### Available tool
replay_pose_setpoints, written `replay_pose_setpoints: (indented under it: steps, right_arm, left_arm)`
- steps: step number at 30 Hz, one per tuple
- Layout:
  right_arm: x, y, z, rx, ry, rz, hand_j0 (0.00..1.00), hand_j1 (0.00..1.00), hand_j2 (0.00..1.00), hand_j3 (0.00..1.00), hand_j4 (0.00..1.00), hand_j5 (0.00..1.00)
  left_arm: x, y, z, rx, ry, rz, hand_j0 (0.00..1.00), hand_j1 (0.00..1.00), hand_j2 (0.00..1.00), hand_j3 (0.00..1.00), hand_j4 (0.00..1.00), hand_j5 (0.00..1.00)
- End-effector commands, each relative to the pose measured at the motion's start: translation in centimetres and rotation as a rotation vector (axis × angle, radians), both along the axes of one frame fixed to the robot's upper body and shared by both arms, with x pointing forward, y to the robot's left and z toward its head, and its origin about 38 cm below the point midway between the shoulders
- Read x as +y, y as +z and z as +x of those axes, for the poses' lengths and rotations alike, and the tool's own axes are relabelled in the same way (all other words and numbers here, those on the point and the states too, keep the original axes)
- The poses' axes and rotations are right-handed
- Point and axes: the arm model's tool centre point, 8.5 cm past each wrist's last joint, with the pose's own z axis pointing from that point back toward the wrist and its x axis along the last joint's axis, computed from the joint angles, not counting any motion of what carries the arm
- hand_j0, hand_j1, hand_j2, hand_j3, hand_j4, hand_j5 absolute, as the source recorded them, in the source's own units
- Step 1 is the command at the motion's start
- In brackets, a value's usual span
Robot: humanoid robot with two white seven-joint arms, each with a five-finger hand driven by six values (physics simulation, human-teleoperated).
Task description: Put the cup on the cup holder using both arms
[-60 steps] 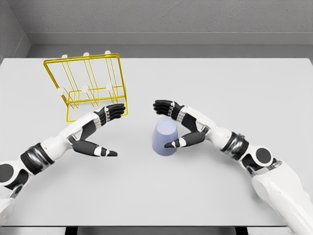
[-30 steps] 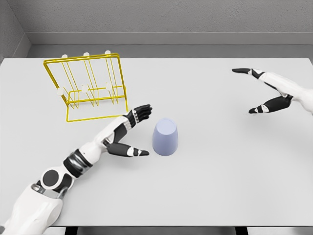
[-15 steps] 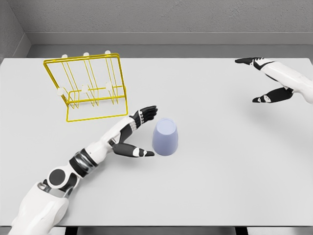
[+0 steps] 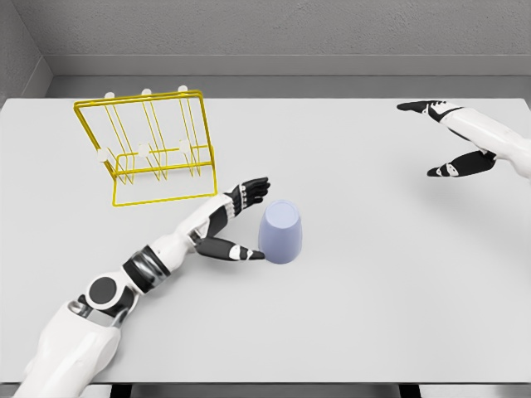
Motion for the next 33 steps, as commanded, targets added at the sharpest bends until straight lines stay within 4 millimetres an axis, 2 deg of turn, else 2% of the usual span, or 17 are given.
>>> replay_pose_setpoints:
  steps: [1,3,4,9,19,33]
  right_arm:
    - [-0.1,0.0,0.0,0.001,-0.002,0.007,1.00,1.00,1.00,1.00,1.00,1.00]
    - [0.0,0.0,0.0,0.001,-0.001,0.008,1.00,1.00,1.00,1.00,1.00,1.00]
    - [0.0,0.0,0.0,0.003,-0.001,0.007,1.00,1.00,1.00,1.00,1.00,1.00]
    - [0.0,-0.1,0.0,0.004,-0.002,0.008,1.00,1.00,1.00,1.00,1.00,1.00]
    - [0.0,0.1,0.0,0.000,-0.002,0.007,1.00,1.00,1.00,1.00,1.00,1.00]
    - [-0.2,0.1,0.0,0.001,-0.005,0.006,1.00,1.00,1.00,1.00,1.00,1.00]
  left_arm:
    - [-0.1,-0.2,0.0,0.010,-0.001,-0.004,1.00,1.00,1.00,1.00,1.00,1.00]
    - [-0.2,-0.3,-0.2,0.012,-0.007,-0.003,1.00,1.00,1.00,1.00,1.00,1.00]
    - [-1.1,-0.7,-0.6,0.021,-0.035,0.001,1.00,1.00,1.00,1.00,1.00,1.00]
    - [-1.5,-0.7,-0.8,0.020,-0.047,-0.004,1.00,1.00,1.00,1.00,1.00,1.00]
    - [-1.9,-0.3,0.5,0.013,-0.039,-0.005,1.00,1.00,1.00,1.00,1.00,1.00]
    - [-3.1,-0.3,0.3,0.014,-0.052,-0.024,1.00,1.00,1.00,1.00,1.00,1.00]
